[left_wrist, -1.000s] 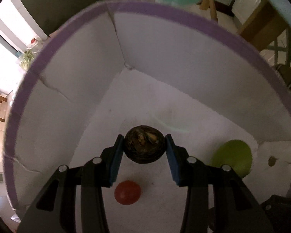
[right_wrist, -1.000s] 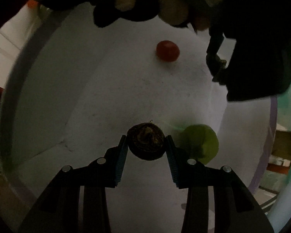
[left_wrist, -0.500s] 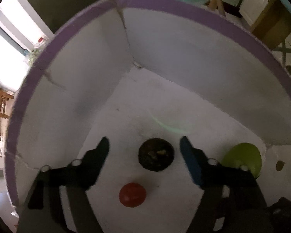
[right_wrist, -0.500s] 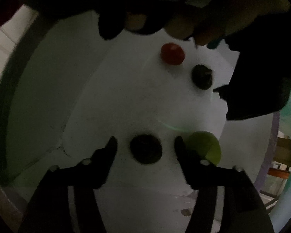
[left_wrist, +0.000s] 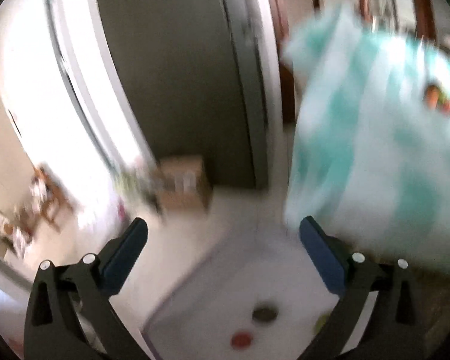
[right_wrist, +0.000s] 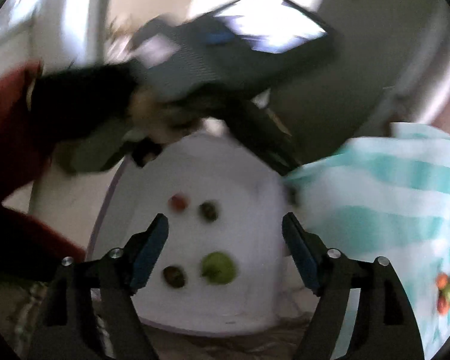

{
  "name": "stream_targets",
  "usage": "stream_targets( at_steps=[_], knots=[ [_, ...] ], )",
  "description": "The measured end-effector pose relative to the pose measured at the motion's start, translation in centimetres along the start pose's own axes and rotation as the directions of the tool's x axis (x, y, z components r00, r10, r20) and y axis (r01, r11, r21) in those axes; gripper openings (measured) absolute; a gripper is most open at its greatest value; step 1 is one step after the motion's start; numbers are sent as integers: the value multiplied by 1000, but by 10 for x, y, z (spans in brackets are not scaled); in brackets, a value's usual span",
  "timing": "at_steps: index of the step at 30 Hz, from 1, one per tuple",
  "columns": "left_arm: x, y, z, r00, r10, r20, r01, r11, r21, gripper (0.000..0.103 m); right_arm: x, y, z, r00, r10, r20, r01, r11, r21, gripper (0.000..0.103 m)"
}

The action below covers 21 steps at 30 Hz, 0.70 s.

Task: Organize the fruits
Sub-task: 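Move both tools back over the remaining fruits on the table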

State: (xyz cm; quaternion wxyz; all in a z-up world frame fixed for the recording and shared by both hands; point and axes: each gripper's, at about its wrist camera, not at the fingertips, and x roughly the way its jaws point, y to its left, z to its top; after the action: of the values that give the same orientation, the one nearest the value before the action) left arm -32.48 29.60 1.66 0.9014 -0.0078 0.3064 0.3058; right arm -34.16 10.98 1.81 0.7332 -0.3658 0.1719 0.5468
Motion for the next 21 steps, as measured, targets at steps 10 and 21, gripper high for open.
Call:
stream_targets(
  at_steps=[10,21],
  knots=[
    [-81,-159,105,870,-459,181,463,886,25,102,-137,-142,-94,925,-377,53,319,844,432,89],
    [28,-367,122,797,-590,-127,599,800,45,102,-168,-266,-264,866,-464,-186,392,400,829,90]
  ],
)
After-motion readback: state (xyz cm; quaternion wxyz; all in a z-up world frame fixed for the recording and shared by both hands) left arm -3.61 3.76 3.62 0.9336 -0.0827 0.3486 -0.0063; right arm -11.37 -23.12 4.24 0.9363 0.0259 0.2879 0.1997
